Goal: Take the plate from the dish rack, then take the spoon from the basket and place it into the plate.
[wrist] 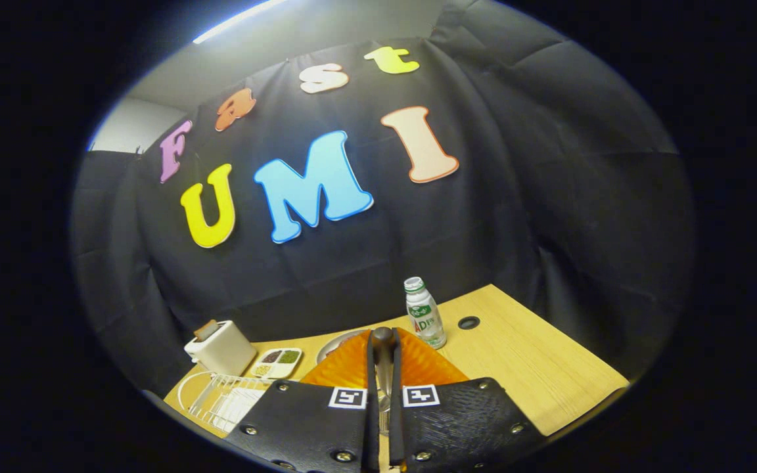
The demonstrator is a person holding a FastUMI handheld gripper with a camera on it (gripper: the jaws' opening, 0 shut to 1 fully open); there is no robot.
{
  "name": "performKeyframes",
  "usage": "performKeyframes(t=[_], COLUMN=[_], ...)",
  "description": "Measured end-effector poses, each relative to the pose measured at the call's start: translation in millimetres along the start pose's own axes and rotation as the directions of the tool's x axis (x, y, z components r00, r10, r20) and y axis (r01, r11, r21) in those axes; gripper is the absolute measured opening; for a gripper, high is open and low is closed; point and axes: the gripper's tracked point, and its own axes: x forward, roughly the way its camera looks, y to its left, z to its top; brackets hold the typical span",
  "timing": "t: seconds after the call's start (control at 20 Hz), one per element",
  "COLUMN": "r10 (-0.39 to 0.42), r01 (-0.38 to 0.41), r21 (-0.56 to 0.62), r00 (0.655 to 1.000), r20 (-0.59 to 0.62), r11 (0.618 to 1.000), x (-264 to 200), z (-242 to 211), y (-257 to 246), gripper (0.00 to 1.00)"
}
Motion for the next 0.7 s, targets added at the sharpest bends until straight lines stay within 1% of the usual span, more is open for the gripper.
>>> performKeyframes(t=[0.15, 0.3, 0.5, 0.7], r10=[0.102, 0.211, 0.316, 0.371], r01=[-0.101, -0.211, -0.323, -0.390], r21=[-0.035, -0.047, -0.059, -0.064], r00=[0.995, 0.977, 0.943, 0.907], r20=[0.018, -0.013, -0.101, -0.200], r11=[0.994, 0.976, 0.944, 0.918], x=[-29.1, -59.8, -96.5, -121.0], z=[17.8, 11.0, -31.0, -85.7], y=[43.4, 89.8, 138.7, 166.5], gripper=[0.06, 0.05, 0.06, 0.06])
